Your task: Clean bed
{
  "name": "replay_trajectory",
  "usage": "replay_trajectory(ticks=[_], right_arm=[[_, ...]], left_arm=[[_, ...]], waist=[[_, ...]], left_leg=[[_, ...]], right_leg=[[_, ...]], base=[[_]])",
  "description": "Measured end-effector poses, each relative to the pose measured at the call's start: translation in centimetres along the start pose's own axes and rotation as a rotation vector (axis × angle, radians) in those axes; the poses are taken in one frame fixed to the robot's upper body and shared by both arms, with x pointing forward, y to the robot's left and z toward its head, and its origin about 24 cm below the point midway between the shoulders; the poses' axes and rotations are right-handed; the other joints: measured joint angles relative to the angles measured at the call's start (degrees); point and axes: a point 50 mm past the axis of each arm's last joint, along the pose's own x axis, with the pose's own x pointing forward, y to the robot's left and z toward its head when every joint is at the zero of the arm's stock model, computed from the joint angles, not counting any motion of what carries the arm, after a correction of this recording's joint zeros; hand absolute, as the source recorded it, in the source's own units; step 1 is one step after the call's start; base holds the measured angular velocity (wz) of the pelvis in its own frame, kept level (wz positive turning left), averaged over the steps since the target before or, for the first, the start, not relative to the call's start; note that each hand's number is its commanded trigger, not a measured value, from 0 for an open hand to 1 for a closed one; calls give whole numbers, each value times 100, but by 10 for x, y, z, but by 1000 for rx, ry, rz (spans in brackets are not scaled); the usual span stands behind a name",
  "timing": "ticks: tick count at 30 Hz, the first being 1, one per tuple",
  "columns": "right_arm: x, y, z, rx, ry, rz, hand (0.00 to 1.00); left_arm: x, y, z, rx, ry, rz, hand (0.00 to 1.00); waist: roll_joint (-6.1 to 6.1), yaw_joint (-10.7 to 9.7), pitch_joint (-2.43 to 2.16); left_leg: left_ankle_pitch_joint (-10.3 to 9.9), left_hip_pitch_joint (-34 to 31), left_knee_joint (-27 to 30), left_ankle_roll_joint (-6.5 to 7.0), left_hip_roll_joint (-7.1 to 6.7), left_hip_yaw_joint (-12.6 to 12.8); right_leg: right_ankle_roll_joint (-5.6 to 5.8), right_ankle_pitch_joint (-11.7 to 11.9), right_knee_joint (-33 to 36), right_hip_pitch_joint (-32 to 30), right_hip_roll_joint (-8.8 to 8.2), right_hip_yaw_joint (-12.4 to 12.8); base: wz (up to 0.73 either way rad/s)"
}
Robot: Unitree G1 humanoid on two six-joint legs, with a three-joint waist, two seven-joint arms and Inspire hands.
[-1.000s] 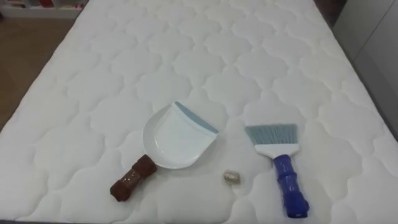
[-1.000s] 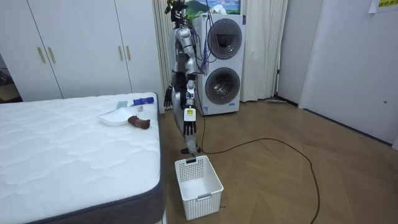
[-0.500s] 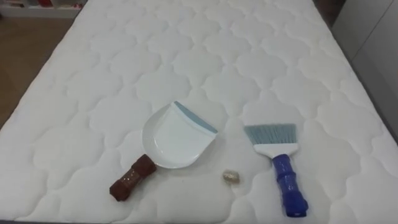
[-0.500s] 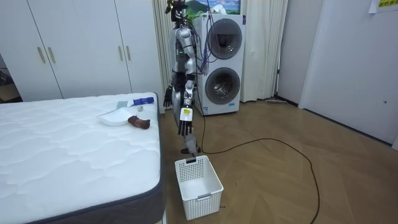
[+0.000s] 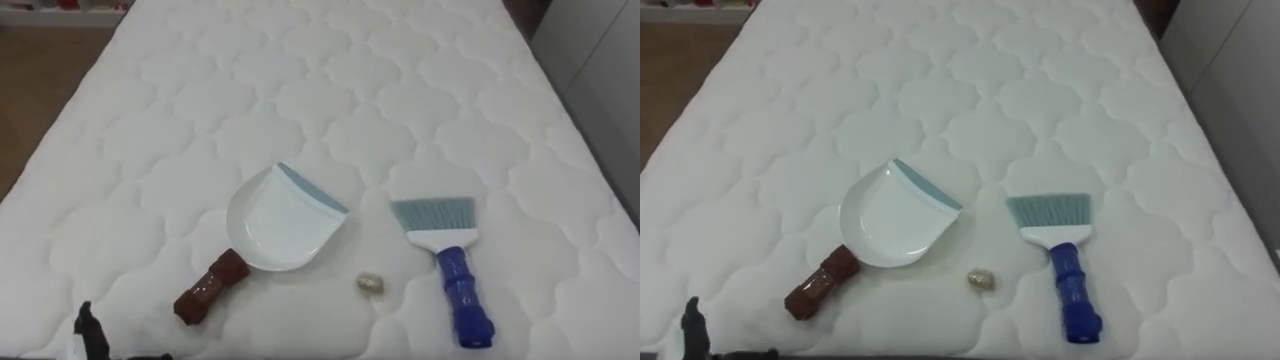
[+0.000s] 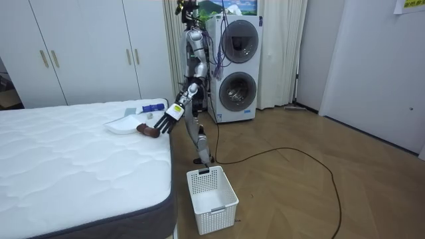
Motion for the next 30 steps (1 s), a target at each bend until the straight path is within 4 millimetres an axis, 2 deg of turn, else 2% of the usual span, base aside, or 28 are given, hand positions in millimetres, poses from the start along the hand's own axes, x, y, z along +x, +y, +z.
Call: replay_trajectory(ticks=[3, 8, 15, 24, 30], right_arm=[[0, 0, 0, 3, -6, -3, 0], [0, -1, 2, 19, -14, -1, 0], [0, -1, 3, 25, -18, 7, 0], [0, 0, 5, 39, -33, 34, 0], [0, -1, 7, 55, -43, 31, 0]], left_arm=[[3, -1, 12, -22, -59, 6, 0], [5, -2, 21, -25, -92, 10, 0], [6, -5, 33, -23, -164, 21, 0], [3, -13, 37, -8, -200, -23, 0], [-1, -21, 42, 5, -233, -66, 0]], waist=[[27, -16, -5], [51, -123, 9], [49, -192, 7], [44, -456, 8], [34, -484, -5]], left_leg=[[0, 24, 3, 0, 0, -6], [0, -3, 19, 0, 9, 19], [0, -11, 21, 1, 11, 64], [0, -40, 15, 1, 11, 79], [9, -339, 46, 10, 25, 76]], right_leg=[[0, 2, -7, 56, -4, -6], [-3, 3, -2, 16, -6, -19], [-6, 5, 29, -63, -13, 2], [-6, 5, 24, -94, -12, 27], [-18, 26, 97, -386, -11, 22]], base=[[1], [1], [-2], [0], [-1]])
